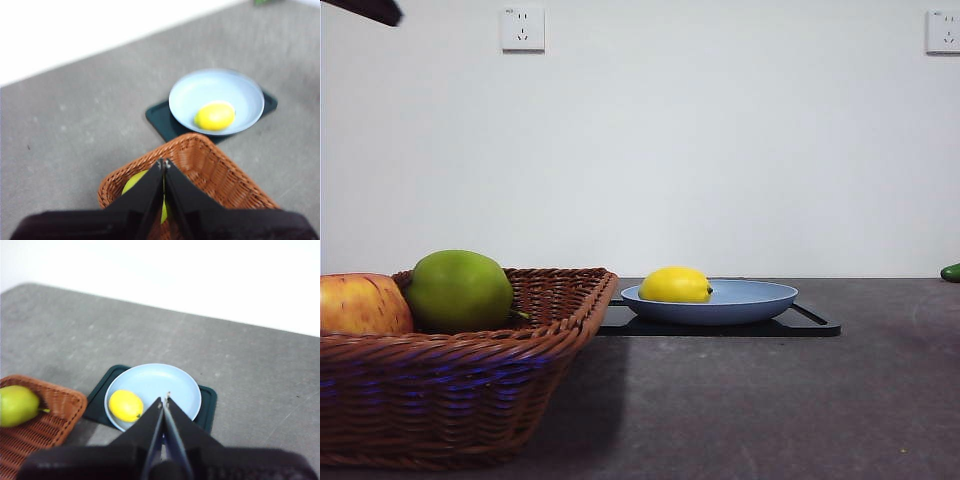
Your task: Take the lemon from the basket,put the lemon in the plate,hand out the plate
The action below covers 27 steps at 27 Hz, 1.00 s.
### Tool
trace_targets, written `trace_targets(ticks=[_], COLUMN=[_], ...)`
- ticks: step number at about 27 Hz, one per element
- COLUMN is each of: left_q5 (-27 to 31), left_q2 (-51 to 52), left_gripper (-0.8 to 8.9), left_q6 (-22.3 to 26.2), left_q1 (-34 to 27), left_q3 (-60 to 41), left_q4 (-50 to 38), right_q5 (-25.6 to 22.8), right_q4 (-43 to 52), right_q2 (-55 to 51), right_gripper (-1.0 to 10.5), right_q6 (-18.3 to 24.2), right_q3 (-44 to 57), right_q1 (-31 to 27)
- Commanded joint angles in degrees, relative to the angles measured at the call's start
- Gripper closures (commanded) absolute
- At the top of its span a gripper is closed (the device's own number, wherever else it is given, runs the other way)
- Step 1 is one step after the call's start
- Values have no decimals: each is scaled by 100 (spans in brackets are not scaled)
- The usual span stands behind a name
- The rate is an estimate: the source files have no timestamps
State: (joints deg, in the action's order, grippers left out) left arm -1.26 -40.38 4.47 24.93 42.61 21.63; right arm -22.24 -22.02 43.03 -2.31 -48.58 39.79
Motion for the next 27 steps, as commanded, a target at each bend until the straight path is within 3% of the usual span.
trace_targets(ticks=[1, 6, 24, 27], left_q5=[-26, -35, -33, -4], left_q2=[487, 1167, 1189, 1486], left_gripper=[807, 807, 805, 805], left_q6=[-258, -621, -616, -544], left_q1=[13, 13, 13, -17], left_q3=[-494, -927, -925, -925], left_q4=[-304, -481, -490, -175], right_q5=[-68, -68, -66, -68], right_q4=[739, 1434, 1423, 1423], right_q2=[-415, -953, -1010, -1010], right_gripper=[944, 943, 943, 943], right_q6=[-63, -138, -232, -232], right_q3=[874, 1792, 1794, 1794], right_q1=[48, 46, 35, 35])
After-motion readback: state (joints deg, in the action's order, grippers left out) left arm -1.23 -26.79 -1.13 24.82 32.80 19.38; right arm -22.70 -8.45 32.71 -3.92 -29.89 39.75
